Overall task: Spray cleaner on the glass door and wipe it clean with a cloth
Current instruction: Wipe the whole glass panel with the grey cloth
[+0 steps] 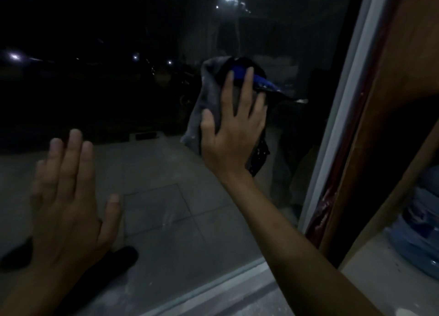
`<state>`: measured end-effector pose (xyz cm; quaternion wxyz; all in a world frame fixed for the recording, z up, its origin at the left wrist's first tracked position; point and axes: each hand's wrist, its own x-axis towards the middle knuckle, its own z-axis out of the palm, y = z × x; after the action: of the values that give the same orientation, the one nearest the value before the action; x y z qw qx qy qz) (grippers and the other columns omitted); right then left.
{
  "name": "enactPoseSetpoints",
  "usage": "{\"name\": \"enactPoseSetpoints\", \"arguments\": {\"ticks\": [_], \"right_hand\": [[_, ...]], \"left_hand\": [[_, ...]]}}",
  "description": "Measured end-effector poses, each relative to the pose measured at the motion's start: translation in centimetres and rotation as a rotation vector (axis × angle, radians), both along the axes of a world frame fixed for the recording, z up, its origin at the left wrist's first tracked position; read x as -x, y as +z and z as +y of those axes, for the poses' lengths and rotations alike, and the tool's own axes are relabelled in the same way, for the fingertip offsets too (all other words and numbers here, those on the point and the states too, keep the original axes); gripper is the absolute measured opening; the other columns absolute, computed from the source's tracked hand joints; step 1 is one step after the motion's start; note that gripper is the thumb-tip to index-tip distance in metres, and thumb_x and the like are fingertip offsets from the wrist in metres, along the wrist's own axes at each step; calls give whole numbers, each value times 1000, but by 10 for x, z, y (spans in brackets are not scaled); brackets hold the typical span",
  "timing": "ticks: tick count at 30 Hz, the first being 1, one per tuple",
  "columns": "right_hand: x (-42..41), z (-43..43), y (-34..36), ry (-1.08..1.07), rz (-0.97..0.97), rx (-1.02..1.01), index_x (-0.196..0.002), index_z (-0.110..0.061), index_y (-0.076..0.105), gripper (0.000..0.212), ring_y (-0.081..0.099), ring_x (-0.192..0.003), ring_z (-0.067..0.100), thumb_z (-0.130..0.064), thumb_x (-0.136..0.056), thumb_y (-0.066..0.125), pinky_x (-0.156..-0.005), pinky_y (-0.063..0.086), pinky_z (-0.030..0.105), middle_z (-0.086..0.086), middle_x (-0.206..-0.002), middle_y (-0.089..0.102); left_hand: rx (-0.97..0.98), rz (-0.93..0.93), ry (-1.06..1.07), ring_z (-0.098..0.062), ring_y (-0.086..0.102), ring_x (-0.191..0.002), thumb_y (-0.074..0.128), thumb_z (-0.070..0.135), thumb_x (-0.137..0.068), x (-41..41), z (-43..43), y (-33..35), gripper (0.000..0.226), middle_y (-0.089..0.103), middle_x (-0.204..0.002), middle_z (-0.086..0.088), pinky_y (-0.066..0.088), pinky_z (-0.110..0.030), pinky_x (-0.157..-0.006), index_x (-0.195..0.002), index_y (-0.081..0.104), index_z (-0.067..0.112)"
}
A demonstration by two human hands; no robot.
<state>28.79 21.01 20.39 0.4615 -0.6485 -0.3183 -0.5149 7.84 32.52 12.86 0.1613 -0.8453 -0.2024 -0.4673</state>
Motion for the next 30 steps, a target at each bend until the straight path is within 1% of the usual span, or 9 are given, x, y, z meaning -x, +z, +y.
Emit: {"name": "enactPoseSetpoints", "arguments": {"ticks": [3, 6, 9, 14, 19, 23, 25, 27, 30], "right_hand": [[17, 8, -24, 41, -83, 114, -144, -21, 39, 55, 33, -136, 41, -48, -97, 29, -108, 28, 54, 15, -153, 34], [19, 7, -65, 39, -199, 192, -142, -26, 38, 48, 33, -131, 35, -45, -99, 29, -100, 30, 48, 8, -150, 30], [22, 0, -107, 51, -274, 291, -143, -28, 33, 43, 37, -122, 36, -41, -101, 33, -90, 34, 45, 11, -146, 34], [35, -21, -135, 45, -196, 419, -134, -22, 45, 37, 39, -114, 36, -34, -100, 39, -82, 33, 43, 13, -144, 34], [63, -38, -131, 82, -124, 441, -135, -19, 45, 41, 38, -116, 35, -39, -104, 26, -86, 30, 44, 12, -146, 31], [84, -19, -124, 63, -40, 436, -134, -20, 45, 43, 40, -111, 35, -41, -105, 21, -82, 40, 44, 12, -145, 33], [95, -3, -132, 115, 16, 433, -132, -19, 47, 37, 42, -107, 37, -38, -104, 31, -78, 42, 44, 13, -145, 33], [104, 5, -151, 162, -48, 456, -130, -20, 49, 34, 44, -104, 37, -29, -97, 52, -73, 44, 41, 12, -145, 34], [117, 1, -191, 251, -86, 587, -131, -28, 47, 53, 43, -103, 32, -23, -84, 68, -69, 44, 37, 8, -152, 26]], "left_hand": [[60, -157, -48, -36, 10, -146, 37, 33, -88, 18, -24, 8, 72, 16, -155, -22, 17, -58, -114, -148, 17, -2], [117, -122, -24, -35, 14, -145, 38, 31, -86, 35, -34, -5, 70, 20, -154, -22, 17, -51, -114, -145, 22, -4], [157, -69, -40, -28, 10, -146, 38, 30, -86, 49, -46, -21, 69, 22, -154, -21, 14, -43, -116, -145, 23, -2], [309, 7, -124, -31, 20, -143, 42, 27, -82, 64, -67, -40, 64, 28, -152, -17, 13, -31, -115, -141, 36, 2], [517, -9, -181, -27, 32, -136, 41, 30, -84, 62, -86, -52, 53, 41, -146, -9, 32, -39, -106, -130, 54, 8], [663, -56, -189, -23, 35, -133, 39, 34, -83, 59, -92, -50, 54, 46, -142, -6, 33, -42, -104, -129, 55, 11], [703, -63, -195, -18, 36, -132, 37, 37, -83, 62, -90, -52, 56, 45, -143, -2, 34, -38, -103, -131, 54, 12], [757, -68, -203, -5, 36, -127, 40, 37, -86, 65, -88, -54, 54, 40, -141, 11, 33, -29, -102, -135, 50, 17], [887, -65, -211, -3, 40, -123, 49, 25, -92, 65, -83, -64, 47, 35, -133, 20, 33, -21, -100, -138, 44, 23]]}}
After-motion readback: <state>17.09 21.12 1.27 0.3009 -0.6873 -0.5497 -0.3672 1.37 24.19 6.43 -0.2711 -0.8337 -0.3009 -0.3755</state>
